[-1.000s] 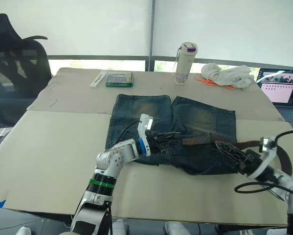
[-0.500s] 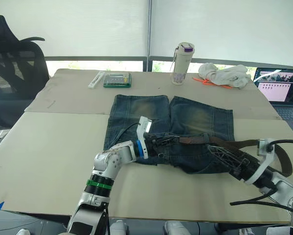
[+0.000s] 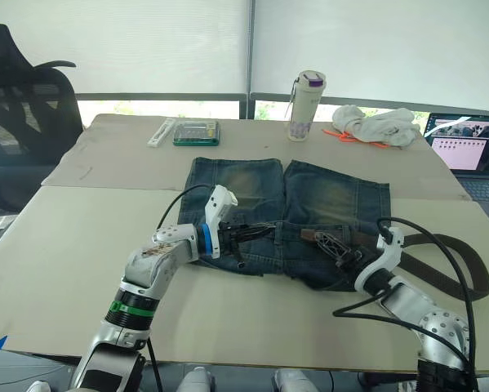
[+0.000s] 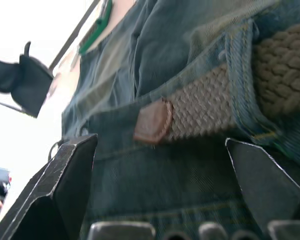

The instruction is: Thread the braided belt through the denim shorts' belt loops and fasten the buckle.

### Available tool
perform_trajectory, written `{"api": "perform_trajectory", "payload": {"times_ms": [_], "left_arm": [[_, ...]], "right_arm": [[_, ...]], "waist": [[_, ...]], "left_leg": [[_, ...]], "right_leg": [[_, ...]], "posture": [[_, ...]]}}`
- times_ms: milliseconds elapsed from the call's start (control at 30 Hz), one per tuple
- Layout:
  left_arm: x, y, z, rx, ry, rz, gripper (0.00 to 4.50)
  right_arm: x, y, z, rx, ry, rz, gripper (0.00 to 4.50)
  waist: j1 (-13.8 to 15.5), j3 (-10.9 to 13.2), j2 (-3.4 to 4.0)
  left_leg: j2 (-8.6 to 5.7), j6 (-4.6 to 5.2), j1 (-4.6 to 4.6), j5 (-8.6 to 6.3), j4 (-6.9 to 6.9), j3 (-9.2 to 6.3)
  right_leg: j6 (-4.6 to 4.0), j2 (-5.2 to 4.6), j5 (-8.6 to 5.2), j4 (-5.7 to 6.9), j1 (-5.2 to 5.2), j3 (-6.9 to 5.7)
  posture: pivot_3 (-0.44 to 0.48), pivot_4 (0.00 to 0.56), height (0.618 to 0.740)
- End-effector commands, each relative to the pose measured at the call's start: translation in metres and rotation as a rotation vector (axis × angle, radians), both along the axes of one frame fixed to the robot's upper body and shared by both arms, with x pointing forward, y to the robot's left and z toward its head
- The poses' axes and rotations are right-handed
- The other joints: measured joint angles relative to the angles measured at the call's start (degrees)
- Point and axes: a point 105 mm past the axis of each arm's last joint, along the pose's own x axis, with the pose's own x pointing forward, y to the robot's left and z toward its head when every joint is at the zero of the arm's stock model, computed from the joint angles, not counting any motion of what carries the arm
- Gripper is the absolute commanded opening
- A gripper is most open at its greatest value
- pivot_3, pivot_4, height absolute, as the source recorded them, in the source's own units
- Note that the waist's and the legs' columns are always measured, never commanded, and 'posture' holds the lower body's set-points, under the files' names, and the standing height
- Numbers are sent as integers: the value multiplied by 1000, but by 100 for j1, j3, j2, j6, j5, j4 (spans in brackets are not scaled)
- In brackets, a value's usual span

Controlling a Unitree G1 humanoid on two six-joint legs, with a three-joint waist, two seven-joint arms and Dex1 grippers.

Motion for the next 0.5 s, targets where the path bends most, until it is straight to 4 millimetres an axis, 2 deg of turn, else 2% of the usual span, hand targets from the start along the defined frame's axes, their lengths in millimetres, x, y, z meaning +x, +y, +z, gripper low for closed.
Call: {"api": "perform_trajectory", "payload": {"times_ms": [33,200,433,500], "left_arm": [[-6,6,16,0,-87,-13,0],[-7,9,20,1,-103,-11,0],[-11,11,22,18,-129,-37,0],[-11,13,21,28,-132,-35,0]], "right_arm": [[8,-12,11,55,5,-161,4236],[8,6,23,84,-20,-128,2608],[8,10,26,46,-39,-127,166],[8,9,27,30,-44,-128,57]], "waist": [[-2,0,0],[8,0,1],[-7,0,1],[-7,0,1]], "left_leg": [[1,0,1,0,0,0],[-3,0,-4,0,0,-1],[1,0,-3,0,0,-1],[1,0,-3,0,-1,-1]], "right_leg": [[0,1,0,0,0,0],[1,-3,0,-4,0,-1],[0,-1,0,-3,-2,-2],[0,-1,0,-3,-2,-3]], "posture": [[0,150,737],[0,150,737],[0,150,737],[0,150,737]]}}
